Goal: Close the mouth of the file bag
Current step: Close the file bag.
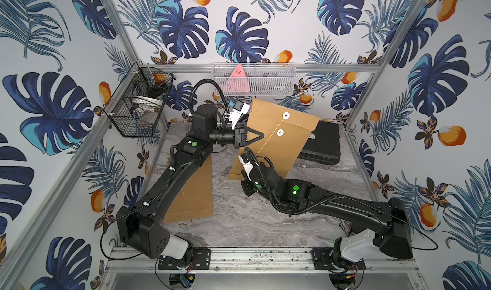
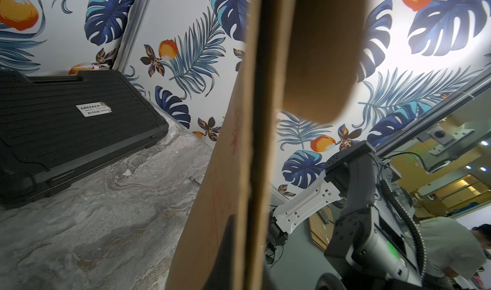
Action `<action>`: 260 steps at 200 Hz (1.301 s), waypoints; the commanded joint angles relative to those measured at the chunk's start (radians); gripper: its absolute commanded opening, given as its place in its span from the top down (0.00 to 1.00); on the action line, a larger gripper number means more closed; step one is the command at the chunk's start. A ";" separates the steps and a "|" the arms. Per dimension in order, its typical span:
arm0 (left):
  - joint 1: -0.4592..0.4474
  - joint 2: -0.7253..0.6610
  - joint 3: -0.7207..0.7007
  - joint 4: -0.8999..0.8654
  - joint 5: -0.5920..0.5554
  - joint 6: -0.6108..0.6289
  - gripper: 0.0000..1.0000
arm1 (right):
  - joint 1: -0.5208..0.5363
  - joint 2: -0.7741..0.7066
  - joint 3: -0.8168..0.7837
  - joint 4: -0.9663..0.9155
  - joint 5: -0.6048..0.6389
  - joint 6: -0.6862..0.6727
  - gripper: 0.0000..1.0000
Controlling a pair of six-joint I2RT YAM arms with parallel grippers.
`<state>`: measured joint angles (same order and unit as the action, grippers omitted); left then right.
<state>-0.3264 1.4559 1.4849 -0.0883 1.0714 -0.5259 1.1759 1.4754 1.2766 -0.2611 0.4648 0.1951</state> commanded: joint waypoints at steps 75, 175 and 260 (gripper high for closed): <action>0.040 -0.013 -0.043 0.298 0.068 -0.196 1.00 | -0.062 -0.092 -0.128 0.015 -0.046 0.057 1.00; 0.098 -0.026 -0.129 0.510 0.068 -0.385 1.00 | -0.252 -0.221 -0.252 0.051 -0.183 0.092 1.00; 0.144 -0.042 -0.200 0.542 0.043 -0.427 1.00 | -0.474 -0.266 -0.213 -0.046 -0.202 0.108 1.00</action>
<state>-0.1898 1.4223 1.2976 0.3950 1.1271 -0.9398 0.7273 1.2160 1.0435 -0.2539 0.2626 0.3031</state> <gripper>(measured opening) 0.065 0.049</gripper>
